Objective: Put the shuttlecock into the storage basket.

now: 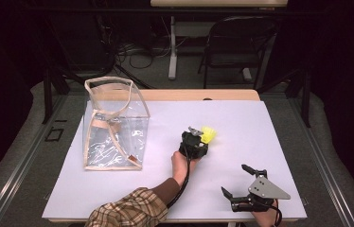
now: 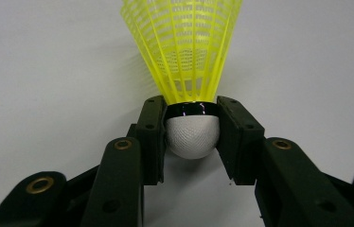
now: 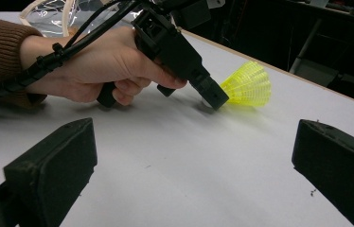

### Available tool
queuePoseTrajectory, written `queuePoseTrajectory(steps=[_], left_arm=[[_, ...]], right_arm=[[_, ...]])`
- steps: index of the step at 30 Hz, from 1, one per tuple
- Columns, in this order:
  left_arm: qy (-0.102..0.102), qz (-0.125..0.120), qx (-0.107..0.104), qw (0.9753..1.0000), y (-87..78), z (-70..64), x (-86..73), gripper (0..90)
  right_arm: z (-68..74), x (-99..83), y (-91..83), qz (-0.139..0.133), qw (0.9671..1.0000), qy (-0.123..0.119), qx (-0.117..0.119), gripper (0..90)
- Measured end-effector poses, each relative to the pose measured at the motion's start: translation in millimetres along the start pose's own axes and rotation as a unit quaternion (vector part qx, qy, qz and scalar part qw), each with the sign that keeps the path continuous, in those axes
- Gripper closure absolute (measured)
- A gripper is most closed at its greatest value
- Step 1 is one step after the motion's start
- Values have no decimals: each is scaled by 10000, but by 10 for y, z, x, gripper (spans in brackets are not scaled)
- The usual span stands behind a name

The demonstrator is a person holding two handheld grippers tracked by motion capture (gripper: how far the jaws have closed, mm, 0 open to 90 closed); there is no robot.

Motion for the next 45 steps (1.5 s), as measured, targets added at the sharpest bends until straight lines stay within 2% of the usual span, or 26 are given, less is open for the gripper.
queuePoseTrajectory(steps=[19,26,27,45], left_arm=[[201,-194,-27,9996,-153,8,98,647],[273,-355,-4,9990,-220,4,147,647],[305,-311,-37,9990,-240,3,154,647],[558,-621,-87,9965,-487,-51,338,647]], right_arm=[[-2,-1,1,4,10000,2,-7,3],[-1,-1,4,7,10000,1,-12,3],[-2,-1,3,14,10000,-3,-14,3],[-1,-1,5,31,10000,-11,-21,4]])
Point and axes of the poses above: each handheld gripper's, and its own axes: y roughly forward along the jaws, x roughly out of its top, z roughly to its left, the point moved 3 cm from there along y, roughly forward along the jaws, and after that the axes turned 9 degrees about z, right-handed, at the moved point
